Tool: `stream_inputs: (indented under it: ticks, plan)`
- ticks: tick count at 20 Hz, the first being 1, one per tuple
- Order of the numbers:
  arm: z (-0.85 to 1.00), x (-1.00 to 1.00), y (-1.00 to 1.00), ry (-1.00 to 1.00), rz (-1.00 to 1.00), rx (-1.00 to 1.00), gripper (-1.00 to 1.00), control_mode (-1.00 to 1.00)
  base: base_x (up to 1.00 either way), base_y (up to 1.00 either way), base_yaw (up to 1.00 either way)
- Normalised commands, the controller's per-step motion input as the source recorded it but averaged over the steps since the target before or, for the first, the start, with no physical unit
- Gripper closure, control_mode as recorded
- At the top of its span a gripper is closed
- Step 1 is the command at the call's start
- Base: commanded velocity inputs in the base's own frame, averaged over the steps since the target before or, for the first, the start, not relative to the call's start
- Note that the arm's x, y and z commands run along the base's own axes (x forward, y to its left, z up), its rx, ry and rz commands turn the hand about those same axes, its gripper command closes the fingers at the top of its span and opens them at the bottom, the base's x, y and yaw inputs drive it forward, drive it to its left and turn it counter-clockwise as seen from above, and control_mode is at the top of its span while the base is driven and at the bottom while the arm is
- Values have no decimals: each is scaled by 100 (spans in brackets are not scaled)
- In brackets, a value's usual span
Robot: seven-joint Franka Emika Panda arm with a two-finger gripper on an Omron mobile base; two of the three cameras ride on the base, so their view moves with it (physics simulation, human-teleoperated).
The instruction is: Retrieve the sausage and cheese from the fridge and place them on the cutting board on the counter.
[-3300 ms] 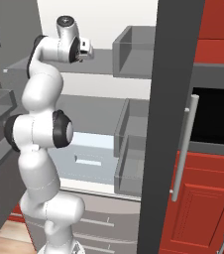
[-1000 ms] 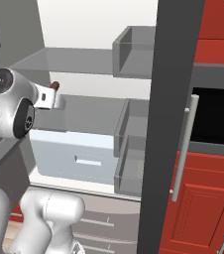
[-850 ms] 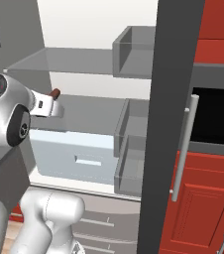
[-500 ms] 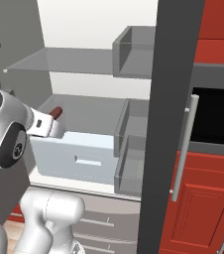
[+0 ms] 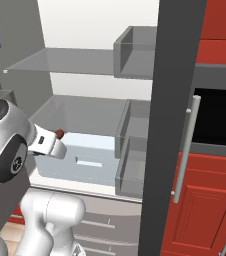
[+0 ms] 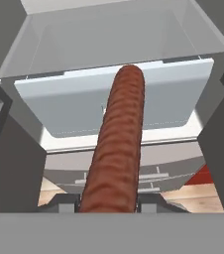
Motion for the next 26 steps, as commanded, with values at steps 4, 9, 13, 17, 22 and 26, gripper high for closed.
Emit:
stream_inputs:
  ticks: [4,9,13,17,22,26]
  plan:
    - [0,0,0,0,0,0,100,-100,0,0,0]
    - [0,0,0,0,0,0,100,100,-32,0,0]
    - [0,0,0,0,0,0,100,100,-78,0,4]
    - [0,0,0,0,0,0,100,100,-93,0,1]
    - [0,0,0,0,0,0,100,100,-94,7,3]
    - [0,0,0,0,0,0,100,100,-65,65,0]
